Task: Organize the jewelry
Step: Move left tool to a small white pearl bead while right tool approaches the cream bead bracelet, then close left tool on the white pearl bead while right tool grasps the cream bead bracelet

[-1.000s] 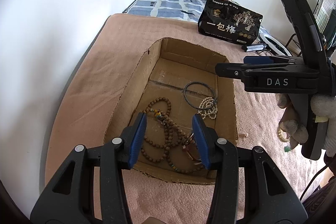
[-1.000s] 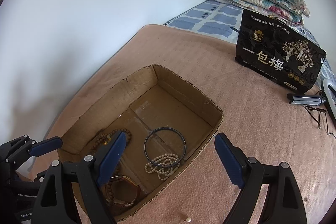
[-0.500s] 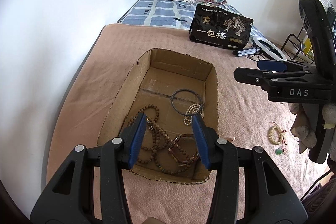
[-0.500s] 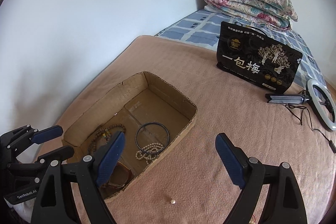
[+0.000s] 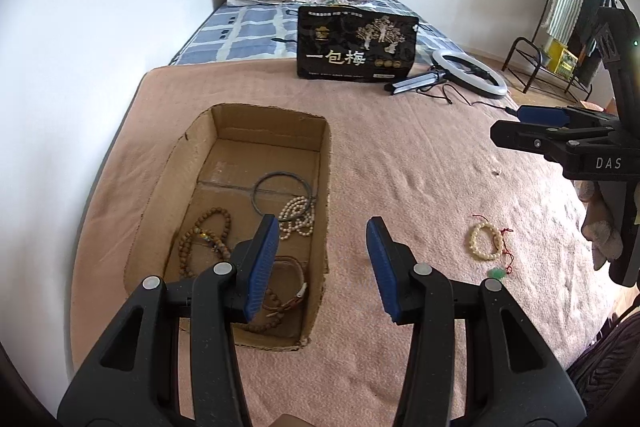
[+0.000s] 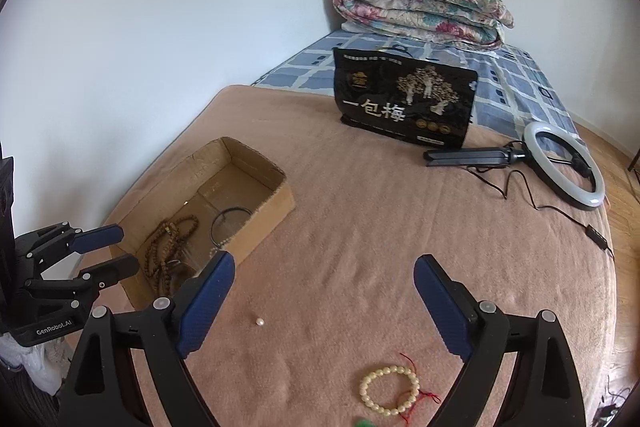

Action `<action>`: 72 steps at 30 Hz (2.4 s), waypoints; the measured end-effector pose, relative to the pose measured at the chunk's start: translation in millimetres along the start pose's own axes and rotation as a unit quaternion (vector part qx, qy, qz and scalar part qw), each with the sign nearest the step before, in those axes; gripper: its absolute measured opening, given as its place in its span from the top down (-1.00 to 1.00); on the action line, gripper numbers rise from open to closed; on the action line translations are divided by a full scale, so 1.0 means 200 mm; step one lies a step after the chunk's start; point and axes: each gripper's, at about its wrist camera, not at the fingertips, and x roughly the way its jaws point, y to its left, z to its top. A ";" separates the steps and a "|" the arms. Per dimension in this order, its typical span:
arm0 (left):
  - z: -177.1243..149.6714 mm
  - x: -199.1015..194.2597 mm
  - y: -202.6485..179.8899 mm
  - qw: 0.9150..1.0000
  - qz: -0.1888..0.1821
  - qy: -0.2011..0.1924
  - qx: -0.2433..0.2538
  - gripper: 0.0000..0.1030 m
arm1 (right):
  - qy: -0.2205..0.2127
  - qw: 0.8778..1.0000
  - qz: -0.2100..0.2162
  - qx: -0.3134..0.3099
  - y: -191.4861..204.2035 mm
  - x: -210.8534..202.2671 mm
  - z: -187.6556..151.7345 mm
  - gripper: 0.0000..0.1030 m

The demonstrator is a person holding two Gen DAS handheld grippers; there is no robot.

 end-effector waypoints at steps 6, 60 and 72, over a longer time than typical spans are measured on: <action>-0.01 0.04 -0.13 0.999 -0.024 0.012 0.019 0.10 | 0.005 0.999 -0.029 0.015 -0.21 -0.12 -0.13 -0.80; -0.22 0.70 -0.31 0.988 -0.020 0.150 0.034 0.59 | 0.149 0.985 0.073 -0.050 -0.26 0.30 -0.67 -0.11; -0.23 0.74 -0.32 0.987 -0.030 0.151 0.037 0.86 | 0.163 0.981 0.059 -0.083 -0.18 0.38 -0.70 0.34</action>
